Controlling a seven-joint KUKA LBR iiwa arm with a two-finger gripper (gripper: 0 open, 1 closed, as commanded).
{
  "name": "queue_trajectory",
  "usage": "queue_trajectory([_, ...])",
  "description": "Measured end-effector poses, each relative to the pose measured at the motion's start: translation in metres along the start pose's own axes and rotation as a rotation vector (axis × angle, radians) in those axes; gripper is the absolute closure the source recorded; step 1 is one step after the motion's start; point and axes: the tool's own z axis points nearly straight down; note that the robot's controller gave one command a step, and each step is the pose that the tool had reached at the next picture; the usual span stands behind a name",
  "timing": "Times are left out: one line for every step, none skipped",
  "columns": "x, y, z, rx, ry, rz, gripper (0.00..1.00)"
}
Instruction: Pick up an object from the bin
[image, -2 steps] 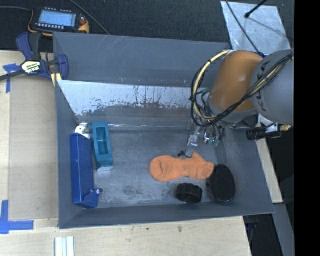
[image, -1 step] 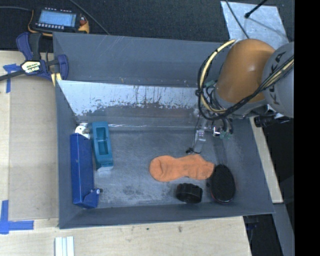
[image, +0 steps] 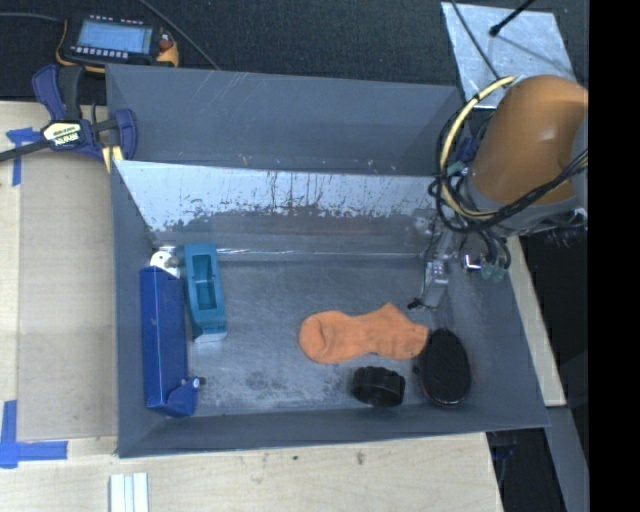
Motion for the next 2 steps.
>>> queue_trajectory([0.001, -0.013, -0.003, 0.001, 0.0, 0.031, 0.0])
queue_trajectory([0.007, -0.014, 0.038, 0.002, 0.003, -0.041, 0.0])
